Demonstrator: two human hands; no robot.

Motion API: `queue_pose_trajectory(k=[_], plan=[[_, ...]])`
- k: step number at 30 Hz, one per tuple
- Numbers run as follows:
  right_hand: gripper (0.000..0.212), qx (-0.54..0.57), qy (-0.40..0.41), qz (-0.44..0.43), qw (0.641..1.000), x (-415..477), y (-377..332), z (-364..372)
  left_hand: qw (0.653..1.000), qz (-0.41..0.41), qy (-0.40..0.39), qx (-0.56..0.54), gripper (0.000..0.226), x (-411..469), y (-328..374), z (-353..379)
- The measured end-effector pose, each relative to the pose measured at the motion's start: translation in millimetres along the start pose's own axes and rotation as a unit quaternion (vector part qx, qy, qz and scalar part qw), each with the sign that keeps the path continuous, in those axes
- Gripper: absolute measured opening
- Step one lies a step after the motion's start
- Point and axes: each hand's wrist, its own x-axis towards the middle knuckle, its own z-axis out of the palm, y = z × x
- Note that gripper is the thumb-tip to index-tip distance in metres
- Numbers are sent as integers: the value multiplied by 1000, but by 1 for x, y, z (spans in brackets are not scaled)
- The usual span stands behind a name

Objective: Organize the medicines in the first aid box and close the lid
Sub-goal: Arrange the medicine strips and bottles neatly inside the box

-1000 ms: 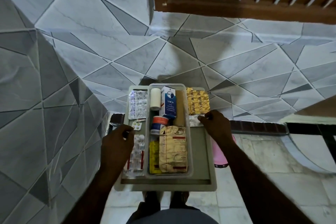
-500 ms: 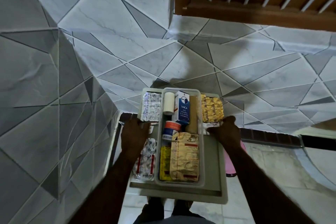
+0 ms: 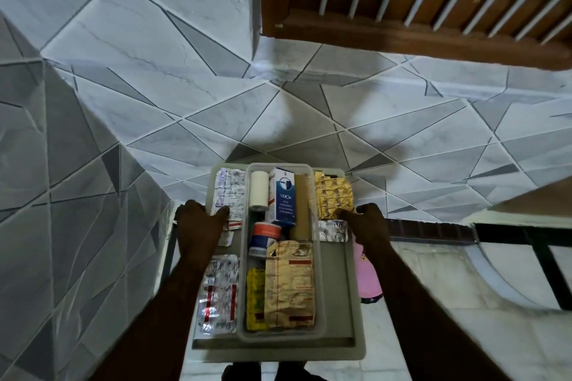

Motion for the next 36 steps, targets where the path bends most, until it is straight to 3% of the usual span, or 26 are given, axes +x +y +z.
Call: queue_pose_trajectory(k=[5, 11, 14, 20, 24, 29, 33, 36], plan=[[39, -13, 26, -32, 999, 1, -7, 6, 1000, 22, 1, 15, 47, 0, 5, -2], [16, 91, 31, -13, 995, -4, -13, -3, 998, -13, -52, -29, 30, 1, 6, -6], [11, 203, 6, 22, 979, -7, -16, -15, 997, -24, -54, -51, 37, 3, 2, -3], [10, 298, 54, -9, 953, -28, -31, -40, 998, -32, -40, -38, 55, -1, 10, -2], [13, 363, -19, -28, 931, -55, -45, -38, 993, -60, -44, -87, 49, 3, 10, -5], [5, 334, -105, -34, 936, -76, -53, -3, 982, -58, -77, -159, 26, 11, -4, -8], [8, 268, -94, -48, 958, -78, -51, 15, 934, -132, -134, -303, 14, 13, -8, -11], [15, 224, -70, -68, 970, -78, -50, 20, 927, -127, -139, -324, 7, 10, -11, -15]])
